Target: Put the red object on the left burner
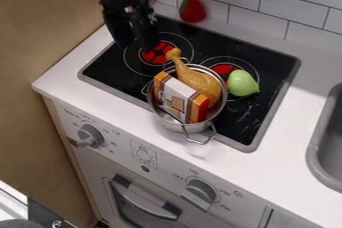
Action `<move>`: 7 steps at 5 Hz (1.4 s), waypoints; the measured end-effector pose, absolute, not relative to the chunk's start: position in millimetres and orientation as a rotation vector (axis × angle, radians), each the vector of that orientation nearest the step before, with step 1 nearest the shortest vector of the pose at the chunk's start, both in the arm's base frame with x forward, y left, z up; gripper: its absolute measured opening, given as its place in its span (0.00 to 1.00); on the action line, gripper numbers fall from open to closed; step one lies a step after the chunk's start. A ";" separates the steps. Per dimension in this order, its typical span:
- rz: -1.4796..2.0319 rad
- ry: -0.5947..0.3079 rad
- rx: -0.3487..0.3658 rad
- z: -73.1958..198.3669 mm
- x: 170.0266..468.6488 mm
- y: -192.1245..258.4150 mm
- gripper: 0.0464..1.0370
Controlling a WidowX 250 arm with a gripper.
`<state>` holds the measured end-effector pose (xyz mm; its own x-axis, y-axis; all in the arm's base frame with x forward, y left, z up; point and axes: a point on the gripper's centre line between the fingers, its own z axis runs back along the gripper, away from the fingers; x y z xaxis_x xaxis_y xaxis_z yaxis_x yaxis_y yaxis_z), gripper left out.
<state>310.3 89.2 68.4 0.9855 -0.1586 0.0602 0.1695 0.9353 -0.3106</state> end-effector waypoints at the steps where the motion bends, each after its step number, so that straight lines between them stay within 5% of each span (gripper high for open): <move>1: -0.119 -0.039 -0.301 77.7 309.0 87.8 0.96; 3: 0.073 -0.111 -0.064 110.0 332.9 88.7 0.96; 4: 0.137 -0.161 -0.043 111.2 346.5 92.8 0.96; 6: 0.071 -0.258 -0.196 105.0 358.7 94.0 0.96; 7: 0.064 -0.263 -0.196 106.0 359.3 93.7 0.96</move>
<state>359.3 93.7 106.0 0.9638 0.0882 0.2516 -0.0371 0.9789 -0.2011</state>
